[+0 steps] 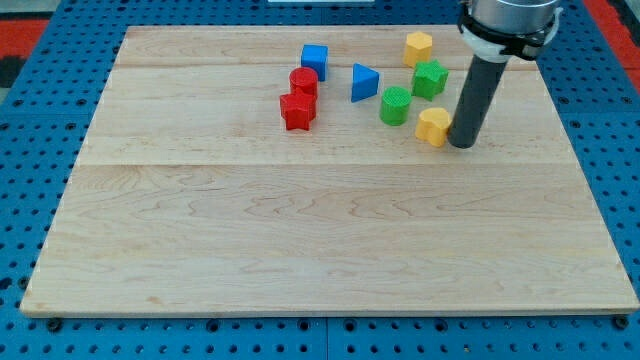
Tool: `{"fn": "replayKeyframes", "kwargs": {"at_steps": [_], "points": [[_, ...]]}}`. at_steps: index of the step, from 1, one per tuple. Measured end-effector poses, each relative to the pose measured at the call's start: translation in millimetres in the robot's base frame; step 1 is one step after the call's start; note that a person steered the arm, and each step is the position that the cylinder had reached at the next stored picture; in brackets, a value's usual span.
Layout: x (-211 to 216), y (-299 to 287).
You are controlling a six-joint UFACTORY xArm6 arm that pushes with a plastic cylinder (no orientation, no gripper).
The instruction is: Point your arm at the red star
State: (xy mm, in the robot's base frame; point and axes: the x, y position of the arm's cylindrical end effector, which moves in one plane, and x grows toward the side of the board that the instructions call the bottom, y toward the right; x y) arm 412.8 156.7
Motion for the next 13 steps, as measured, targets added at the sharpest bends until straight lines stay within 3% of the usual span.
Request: {"fn": "replayKeyframes", "kwargs": {"at_steps": [4, 6, 7, 8, 9, 11, 12, 13], "points": [[25, -28], [37, 46], [37, 46], [76, 28], [91, -37], [20, -245], [-51, -282], [-42, -282]]}}
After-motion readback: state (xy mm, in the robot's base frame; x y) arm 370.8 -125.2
